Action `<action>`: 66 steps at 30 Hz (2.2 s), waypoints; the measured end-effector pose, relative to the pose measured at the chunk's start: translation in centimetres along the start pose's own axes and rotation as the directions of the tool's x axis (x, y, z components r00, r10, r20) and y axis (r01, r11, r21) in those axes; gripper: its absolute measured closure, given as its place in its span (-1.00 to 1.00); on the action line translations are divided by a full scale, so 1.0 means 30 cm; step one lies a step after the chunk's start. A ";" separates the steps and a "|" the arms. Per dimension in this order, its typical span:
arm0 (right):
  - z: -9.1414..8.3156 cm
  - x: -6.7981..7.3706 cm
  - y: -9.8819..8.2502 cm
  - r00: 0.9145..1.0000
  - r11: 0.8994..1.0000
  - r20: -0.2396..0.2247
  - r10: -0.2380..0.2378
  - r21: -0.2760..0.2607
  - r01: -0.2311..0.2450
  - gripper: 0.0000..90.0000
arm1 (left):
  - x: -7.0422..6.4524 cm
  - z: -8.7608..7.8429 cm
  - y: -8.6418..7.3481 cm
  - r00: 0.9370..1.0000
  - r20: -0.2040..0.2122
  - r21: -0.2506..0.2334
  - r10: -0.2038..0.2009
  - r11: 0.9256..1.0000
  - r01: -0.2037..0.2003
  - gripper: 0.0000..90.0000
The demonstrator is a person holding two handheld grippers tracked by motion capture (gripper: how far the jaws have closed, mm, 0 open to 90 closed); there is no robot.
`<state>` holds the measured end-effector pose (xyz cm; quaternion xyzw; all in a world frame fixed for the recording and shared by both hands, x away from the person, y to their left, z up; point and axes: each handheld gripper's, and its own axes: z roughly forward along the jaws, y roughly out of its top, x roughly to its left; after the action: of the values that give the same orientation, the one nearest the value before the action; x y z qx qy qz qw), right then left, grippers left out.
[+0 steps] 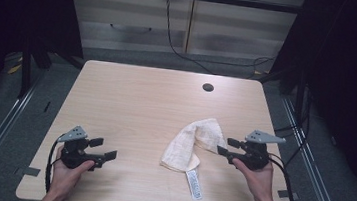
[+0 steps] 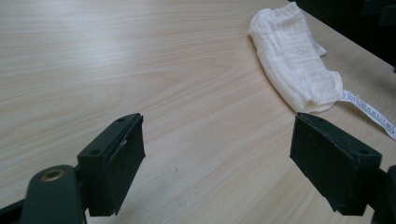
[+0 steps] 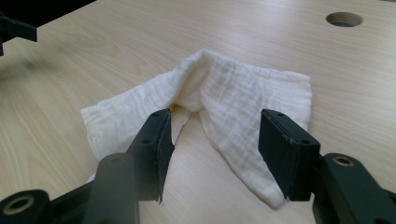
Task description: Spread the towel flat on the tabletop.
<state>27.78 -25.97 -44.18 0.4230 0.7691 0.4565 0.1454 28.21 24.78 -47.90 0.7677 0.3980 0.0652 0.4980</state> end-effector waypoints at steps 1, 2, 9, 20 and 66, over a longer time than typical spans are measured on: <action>0.012 -0.004 0.017 1.000 1.000 -0.011 -0.009 0.017 0.010 -0.01 | 0.000 0.001 0.000 1.000 -0.001 0.001 0.000 1.000 0.000 -0.61; 0.034 -0.013 0.049 1.000 0.999 -0.014 -0.018 0.045 0.018 -0.01 | 0.001 0.003 0.000 1.000 -0.004 0.005 0.003 1.000 -0.003 -0.61; 0.117 -0.072 0.127 1.000 0.986 -0.010 -0.025 0.163 0.026 0.01 | 0.000 0.004 -0.001 1.000 0.001 0.006 0.003 1.000 -0.003 -0.61; 0.256 -0.185 0.178 0.999 0.951 -0.034 0.000 0.308 0.010 0.12 | 0.001 0.006 -0.001 1.000 0.003 0.014 0.002 1.000 -0.002 -0.61; 0.323 0.078 -0.020 0.981 0.947 -0.191 -0.028 0.309 0.087 0.77 | -0.007 0.010 -0.003 1.000 0.004 0.028 0.011 1.000 -0.011 -0.58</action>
<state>31.98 -18.67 -49.56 0.3741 0.8545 0.3600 0.0176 28.18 24.45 -48.06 0.7768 0.3939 0.0608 0.4875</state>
